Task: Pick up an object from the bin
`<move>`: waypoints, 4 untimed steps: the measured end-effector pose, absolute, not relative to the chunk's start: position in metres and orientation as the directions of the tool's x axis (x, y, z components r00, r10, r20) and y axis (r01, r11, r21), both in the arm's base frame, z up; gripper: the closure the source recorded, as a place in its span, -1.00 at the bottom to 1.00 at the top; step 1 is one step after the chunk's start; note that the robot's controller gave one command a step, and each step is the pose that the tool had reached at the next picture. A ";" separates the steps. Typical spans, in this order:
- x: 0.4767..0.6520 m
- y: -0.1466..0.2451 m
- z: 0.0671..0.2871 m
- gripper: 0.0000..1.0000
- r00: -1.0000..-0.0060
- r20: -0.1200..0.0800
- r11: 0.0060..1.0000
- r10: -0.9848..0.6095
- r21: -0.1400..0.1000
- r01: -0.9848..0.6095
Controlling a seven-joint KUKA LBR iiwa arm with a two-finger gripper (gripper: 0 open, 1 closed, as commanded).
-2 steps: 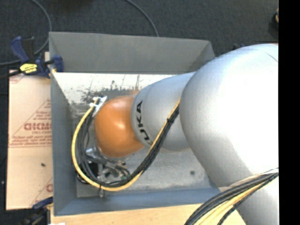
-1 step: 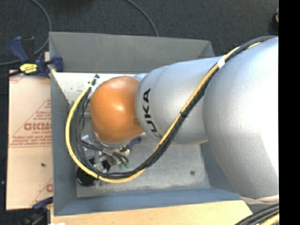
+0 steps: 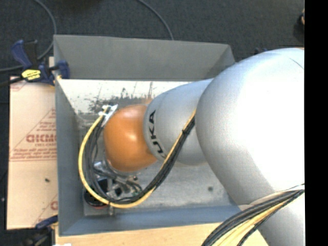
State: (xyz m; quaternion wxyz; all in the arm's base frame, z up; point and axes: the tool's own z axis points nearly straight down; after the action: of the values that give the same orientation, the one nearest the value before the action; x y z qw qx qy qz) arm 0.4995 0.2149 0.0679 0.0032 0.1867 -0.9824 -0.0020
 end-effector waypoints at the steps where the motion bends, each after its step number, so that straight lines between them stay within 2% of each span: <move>1: 0.515 0.206 0.070 -1.00 -0.945 -0.015 0.945 -0.328 0.003 -0.328; 2: 0.500 0.214 0.068 1.00 -0.932 0.007 0.932 -0.362 0.005 -0.362; 4: 0.499 0.214 0.071 1.00 -0.933 0.008 0.933 -0.361 0.006 -0.361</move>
Offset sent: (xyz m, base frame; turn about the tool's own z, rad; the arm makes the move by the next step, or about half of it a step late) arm 0.0000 0.0000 0.0000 0.0000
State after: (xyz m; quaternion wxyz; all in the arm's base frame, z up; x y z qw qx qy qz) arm 0.4992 0.2135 0.0708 0.0043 0.1834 -0.9830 -0.0021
